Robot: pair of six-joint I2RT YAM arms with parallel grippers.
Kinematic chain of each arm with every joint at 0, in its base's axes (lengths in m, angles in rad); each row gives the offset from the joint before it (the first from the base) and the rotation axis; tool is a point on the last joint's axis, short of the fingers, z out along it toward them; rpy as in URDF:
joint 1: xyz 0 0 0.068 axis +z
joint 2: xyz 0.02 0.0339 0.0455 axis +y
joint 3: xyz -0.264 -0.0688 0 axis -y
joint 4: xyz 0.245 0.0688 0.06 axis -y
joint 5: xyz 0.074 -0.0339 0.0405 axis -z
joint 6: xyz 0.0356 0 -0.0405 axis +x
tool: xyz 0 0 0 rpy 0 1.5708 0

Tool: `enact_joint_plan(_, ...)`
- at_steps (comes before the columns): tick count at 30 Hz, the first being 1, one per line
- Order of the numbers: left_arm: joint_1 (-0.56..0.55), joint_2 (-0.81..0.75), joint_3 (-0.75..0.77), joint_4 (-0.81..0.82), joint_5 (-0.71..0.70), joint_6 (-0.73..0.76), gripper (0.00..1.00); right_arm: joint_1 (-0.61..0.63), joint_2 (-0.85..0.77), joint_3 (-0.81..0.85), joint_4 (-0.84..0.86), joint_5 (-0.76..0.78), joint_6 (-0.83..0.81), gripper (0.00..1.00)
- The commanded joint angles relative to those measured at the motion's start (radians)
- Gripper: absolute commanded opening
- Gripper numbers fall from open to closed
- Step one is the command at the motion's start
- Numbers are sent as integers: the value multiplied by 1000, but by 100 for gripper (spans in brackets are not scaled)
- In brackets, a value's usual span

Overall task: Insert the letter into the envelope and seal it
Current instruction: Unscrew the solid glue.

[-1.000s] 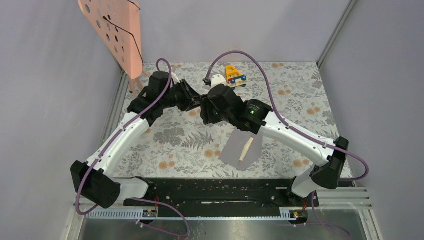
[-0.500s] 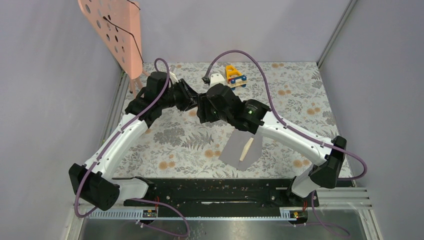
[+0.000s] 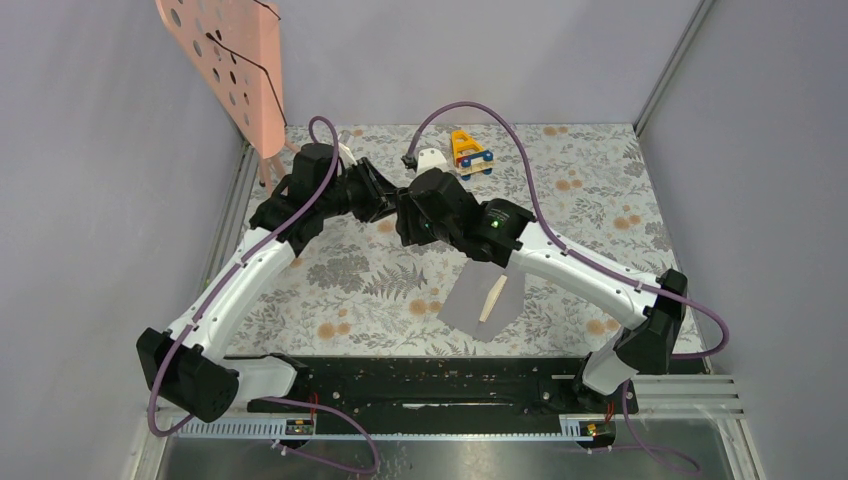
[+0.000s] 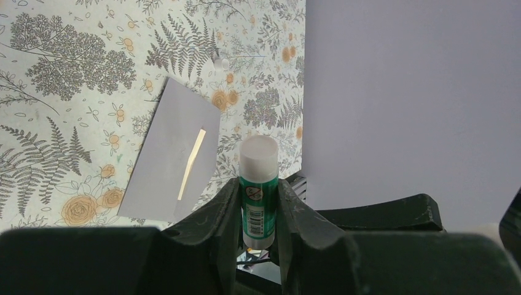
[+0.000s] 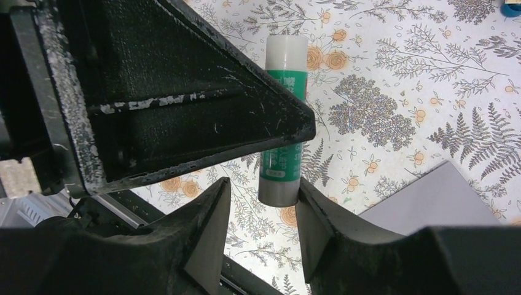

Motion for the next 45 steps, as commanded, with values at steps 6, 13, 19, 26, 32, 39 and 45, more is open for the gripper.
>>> enact_joint_plan(6,-2,-38,6,59,16,-3,0,-6,3,41,32,25,-14,40)
enact_joint_plan(13,-1,-43,-7,70,27,-6,0,-7,3,44,31,30,-16,40)
enact_joint_plan(19,-2,-44,-12,76,29,-9,0,-15,2,39,40,30,-14,37)
enact_joint_plan(26,-2,-42,-14,81,32,-9,0,-20,-23,8,56,28,-15,10)
enact_joint_plan(32,15,-36,-15,140,127,21,0,-28,-105,-94,166,-59,-36,3)
enact_joint_plan(39,22,-28,-3,245,312,64,0,-49,-251,-271,356,-215,-65,0)
enact_joint_plan(45,23,-30,-97,648,546,-108,0,-106,-355,-351,463,-456,-43,0)
